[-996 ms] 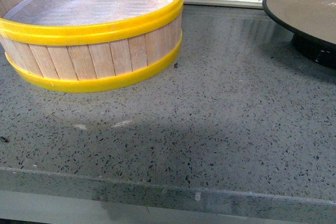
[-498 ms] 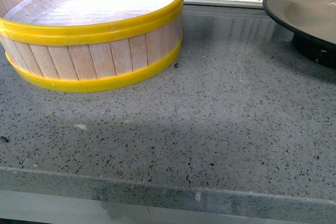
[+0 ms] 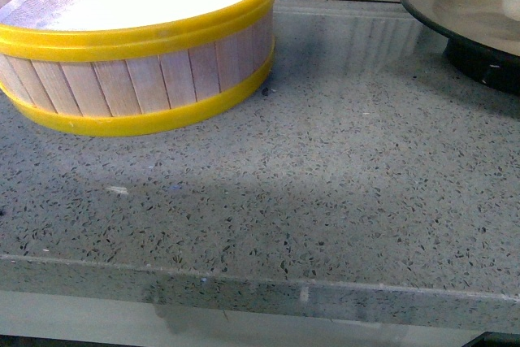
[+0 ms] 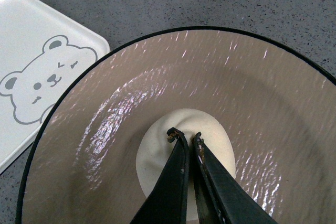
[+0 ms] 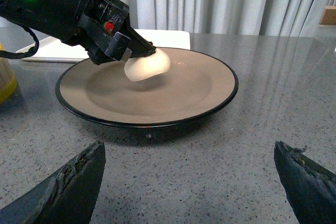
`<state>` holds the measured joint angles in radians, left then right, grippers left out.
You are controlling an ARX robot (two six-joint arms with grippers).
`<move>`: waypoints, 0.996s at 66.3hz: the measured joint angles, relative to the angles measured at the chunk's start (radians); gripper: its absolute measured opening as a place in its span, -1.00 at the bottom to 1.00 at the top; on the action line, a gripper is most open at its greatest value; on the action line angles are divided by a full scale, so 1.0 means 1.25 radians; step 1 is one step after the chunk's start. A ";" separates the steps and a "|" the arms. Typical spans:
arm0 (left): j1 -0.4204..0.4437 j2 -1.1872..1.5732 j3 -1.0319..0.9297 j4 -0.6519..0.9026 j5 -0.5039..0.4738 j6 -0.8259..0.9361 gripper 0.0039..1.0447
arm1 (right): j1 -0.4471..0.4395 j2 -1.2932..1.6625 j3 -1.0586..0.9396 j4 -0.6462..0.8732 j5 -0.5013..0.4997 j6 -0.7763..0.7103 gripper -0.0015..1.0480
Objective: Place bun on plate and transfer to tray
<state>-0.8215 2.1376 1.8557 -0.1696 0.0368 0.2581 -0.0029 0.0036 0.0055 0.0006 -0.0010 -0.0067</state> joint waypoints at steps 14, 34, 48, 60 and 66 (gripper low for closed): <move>-0.002 0.001 -0.005 0.012 -0.006 0.016 -0.93 | 0.000 0.000 0.000 0.000 0.000 0.000 0.83; -0.012 0.001 -0.021 0.001 -0.005 0.064 -0.92 | 0.000 0.000 0.000 0.000 0.000 0.000 0.83; -0.012 0.001 -0.019 -0.008 -0.002 0.065 -0.20 | 0.000 0.000 0.000 0.000 0.000 0.000 0.83; -0.011 0.000 -0.001 -0.018 0.003 0.052 0.34 | 0.000 0.000 0.000 0.000 0.000 0.000 0.83; -0.007 0.000 0.015 -0.021 0.008 0.040 0.61 | 0.000 0.000 0.000 0.000 0.000 0.000 0.83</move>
<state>-0.8303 2.1372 1.8744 -0.1963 0.0463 0.3080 -0.0029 0.0036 0.0055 0.0006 -0.0010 -0.0067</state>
